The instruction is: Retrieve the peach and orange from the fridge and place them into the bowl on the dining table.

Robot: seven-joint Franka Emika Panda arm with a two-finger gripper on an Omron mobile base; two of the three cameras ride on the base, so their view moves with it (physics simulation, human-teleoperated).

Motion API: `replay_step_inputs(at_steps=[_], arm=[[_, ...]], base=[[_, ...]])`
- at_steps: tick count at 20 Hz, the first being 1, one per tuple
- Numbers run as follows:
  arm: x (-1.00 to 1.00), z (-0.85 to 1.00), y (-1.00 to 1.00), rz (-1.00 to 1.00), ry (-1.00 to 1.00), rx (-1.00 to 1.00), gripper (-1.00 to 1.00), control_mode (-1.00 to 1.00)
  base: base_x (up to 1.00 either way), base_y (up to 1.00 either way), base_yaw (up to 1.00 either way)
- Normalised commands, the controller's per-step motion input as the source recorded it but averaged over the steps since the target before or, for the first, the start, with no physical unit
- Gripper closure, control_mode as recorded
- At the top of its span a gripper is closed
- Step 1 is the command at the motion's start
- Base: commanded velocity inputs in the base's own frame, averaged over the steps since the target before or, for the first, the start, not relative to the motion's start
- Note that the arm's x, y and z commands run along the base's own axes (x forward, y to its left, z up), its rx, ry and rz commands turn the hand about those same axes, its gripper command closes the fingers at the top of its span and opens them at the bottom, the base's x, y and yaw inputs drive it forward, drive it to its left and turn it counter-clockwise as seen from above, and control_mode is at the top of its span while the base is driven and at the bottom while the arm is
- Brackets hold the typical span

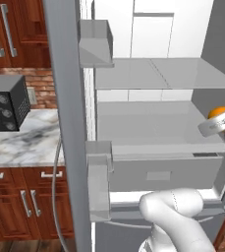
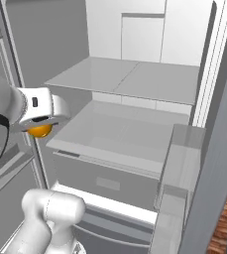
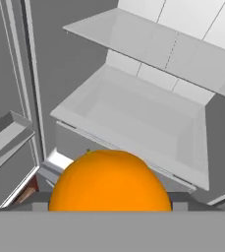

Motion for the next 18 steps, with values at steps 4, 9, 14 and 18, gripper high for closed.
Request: replay_step_inputs(at_steps=[4,9,14,18], arm=[[0.0,0.0,0.0,0.0,0.0,0.0,1.0,1.0],[0.0,0.0,0.0,0.0,0.0,0.0,1.0,1.0],[0.0,0.0,0.0,0.0,0.0,0.0,1.0,1.0],[0.0,0.0,0.0,0.0,0.0,0.0,1.0,1.0]], base=[[-0.59,-0.04,0.14],[-0.66,-0.19,0.11],[-0.79,-0.31,0.17],[-0.72,-0.18,0.45]])
